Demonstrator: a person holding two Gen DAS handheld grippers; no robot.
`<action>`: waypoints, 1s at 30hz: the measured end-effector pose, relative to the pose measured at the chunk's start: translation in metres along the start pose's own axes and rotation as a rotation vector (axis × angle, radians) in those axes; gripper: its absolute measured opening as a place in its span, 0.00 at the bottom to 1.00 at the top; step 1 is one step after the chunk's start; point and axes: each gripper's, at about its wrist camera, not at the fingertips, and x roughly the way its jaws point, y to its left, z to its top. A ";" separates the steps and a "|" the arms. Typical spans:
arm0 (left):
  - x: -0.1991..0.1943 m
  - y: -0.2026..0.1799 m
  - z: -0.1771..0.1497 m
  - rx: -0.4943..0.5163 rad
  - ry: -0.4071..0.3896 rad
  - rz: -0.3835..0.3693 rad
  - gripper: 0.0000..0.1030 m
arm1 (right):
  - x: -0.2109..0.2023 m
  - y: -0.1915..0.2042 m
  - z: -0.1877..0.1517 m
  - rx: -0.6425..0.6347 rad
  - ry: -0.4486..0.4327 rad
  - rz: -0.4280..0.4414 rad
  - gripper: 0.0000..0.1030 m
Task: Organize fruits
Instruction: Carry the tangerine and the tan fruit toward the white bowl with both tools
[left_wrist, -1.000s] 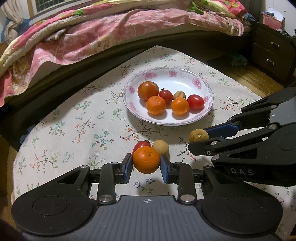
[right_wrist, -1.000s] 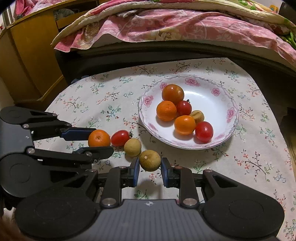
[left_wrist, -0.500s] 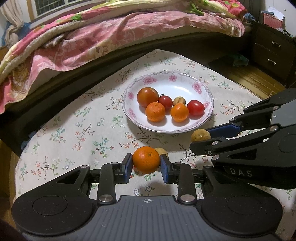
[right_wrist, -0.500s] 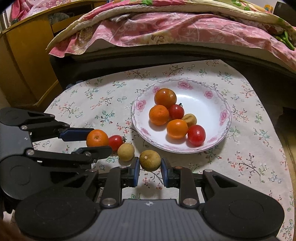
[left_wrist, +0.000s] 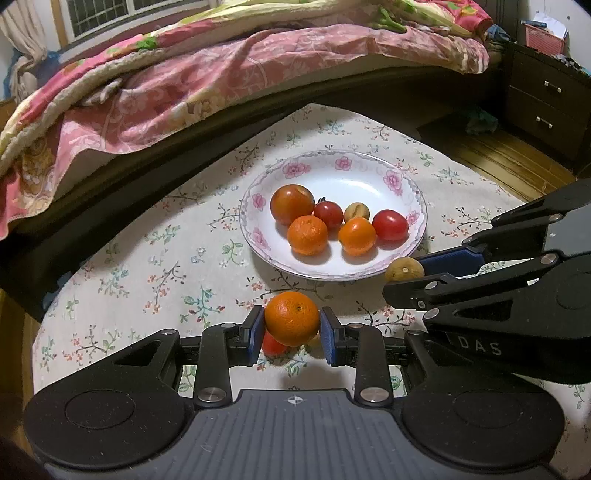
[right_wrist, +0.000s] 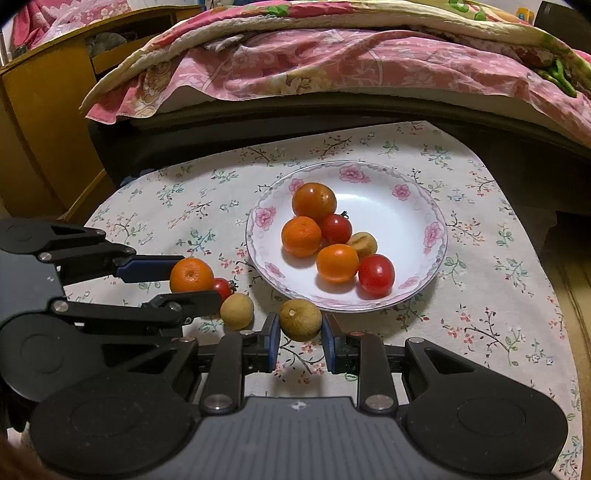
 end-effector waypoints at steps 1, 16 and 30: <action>0.000 0.000 0.001 0.001 0.000 0.001 0.37 | 0.000 0.000 0.000 0.001 -0.001 -0.001 0.28; 0.004 -0.005 0.006 0.016 -0.002 0.018 0.37 | 0.001 -0.005 0.002 0.018 -0.006 -0.019 0.28; 0.009 -0.006 0.011 0.017 -0.003 0.021 0.37 | 0.003 -0.009 0.003 0.031 -0.013 -0.039 0.28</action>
